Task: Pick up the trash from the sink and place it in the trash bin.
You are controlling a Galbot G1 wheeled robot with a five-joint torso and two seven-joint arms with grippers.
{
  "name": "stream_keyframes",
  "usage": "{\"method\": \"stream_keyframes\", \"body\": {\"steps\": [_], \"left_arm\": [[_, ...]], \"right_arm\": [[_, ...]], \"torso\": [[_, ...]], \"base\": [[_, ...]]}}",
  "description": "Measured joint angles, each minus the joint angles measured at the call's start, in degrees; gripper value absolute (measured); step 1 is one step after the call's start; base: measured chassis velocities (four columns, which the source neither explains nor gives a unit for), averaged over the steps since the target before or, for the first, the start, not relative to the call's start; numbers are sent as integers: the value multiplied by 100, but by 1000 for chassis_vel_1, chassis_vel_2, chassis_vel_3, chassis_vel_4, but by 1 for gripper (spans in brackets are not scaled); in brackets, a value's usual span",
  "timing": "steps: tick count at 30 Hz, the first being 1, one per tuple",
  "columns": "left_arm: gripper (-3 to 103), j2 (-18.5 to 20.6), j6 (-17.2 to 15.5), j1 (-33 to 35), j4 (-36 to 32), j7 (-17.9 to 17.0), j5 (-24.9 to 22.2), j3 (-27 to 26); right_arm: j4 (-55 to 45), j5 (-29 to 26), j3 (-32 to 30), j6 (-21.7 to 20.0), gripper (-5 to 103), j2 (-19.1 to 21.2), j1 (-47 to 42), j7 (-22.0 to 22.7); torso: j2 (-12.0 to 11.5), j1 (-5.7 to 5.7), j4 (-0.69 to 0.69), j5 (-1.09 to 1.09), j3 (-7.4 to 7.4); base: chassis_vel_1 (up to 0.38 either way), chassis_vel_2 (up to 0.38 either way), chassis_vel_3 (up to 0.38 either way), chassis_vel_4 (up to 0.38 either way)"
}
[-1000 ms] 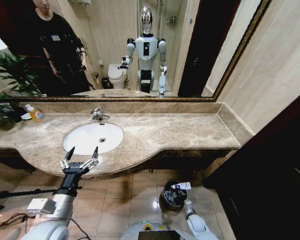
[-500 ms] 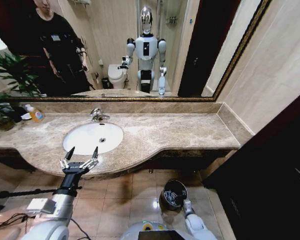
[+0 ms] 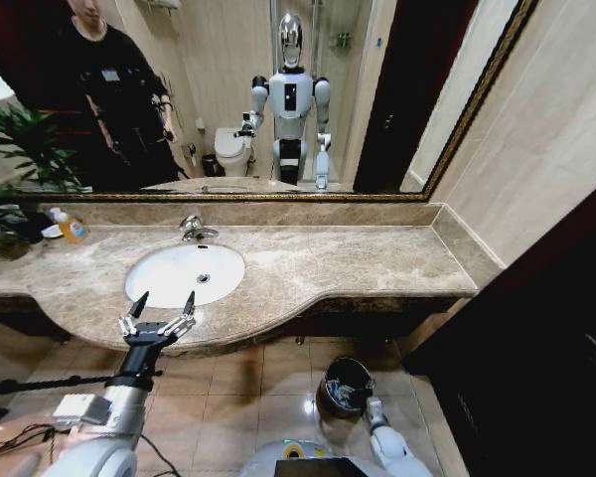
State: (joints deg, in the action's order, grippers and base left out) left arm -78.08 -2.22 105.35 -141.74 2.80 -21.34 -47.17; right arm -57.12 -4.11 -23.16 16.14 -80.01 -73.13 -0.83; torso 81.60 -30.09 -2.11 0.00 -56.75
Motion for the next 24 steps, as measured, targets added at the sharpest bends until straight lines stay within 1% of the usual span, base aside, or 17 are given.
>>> {"method": "stream_keyframes", "body": {"steps": [5, 8, 9, 12, 13, 14, 16, 17, 18, 20, 22, 23, 24], "left_arm": [[100, 0, 0, 0, 0, 0, 0, 0], [100, 0, 0, 0, 0, 0, 0, 0], [100, 0, 0, 0, 0, 0, 0, 0], [100, 0, 0, 0, 0, 0, 0, 0], [100, 0, 0, 0, 0, 0, 0, 0], [100, 0, 0, 0, 0, 0, 0, 0], [100, 0, 0, 0, 0, 0, 0, 0], [100, 0, 0, 0, 0, 0, 0, 0], [100, 0, 0, 0, 0, 0, 0, 0], [100, 0, 0, 0, 0, 0, 0, 0], [100, 0, 0, 0, 1, 0, 0, 0], [100, 0, 0, 0, 1, 0, 0, 0], [100, 0, 0, 0, 0, 0, 0, 0]], "right_arm": [[-260, -86, -9, 6, 100, 52, -137, 0], [-895, -328, -17, -130, 100, 157, -410, 26], [-895, -328, -17, -130, 100, 157, -410, 26], [-1898, -718, -78, -439, 100, 296, -801, 53], [-2218, -771, -130, -491, 100, 323, -936, 89], [-2218, -771, -130, -491, 100, 323, -936, 89], [-2812, -835, -224, -581, 100, 363, -1133, 282], [-3374, -924, -326, -703, 100, 389, -1313, 455], [-3374, -924, -326, -703, 100, 389, -1313, 455], [-4066, -981, -527, -900, 100, 405, -1555, 514], [-4807, -1032, -711, -1006, 100, 447, -1813, 523], [-4807, -1032, -711, -1006, 100, 447, -1813, 523], [-5208, -1063, -811, -1072, 100, 457, -1924, 523]], "torso": [[0, 0, 0, 0, 0], [0, 0, 0, 1, 0], [0, 0, 0, 1, 0], [0, 0, -1, 0, 0], [0, 0, 0, 0, 0], [0, 0, 0, 0, 0], [0, 0, 0, 0, 0], [0, 0, 0, 1, 0], [0, 0, 0, 1, 0], [0, 0, 0, -1, 0], [0, 0, 0, 0, 0], [0, 0, 0, 0, 0], [0, 0, 0, 0, 0]], "base": [[0, 0, 0, 0], [0, 0, 0, 0], [0, 0, 0, 0], [0, 0, 0, 0], [0, 0, 0, 0], [0, 0, 0, 0], [0, 0, 0, 0], [0, 0, 0, 0], [0, 0, 0, 0], [0, 0, 0, 0], [0, 0, 0, 0], [0, 0, 0, 0], [0, 0, 0, 0]]}}
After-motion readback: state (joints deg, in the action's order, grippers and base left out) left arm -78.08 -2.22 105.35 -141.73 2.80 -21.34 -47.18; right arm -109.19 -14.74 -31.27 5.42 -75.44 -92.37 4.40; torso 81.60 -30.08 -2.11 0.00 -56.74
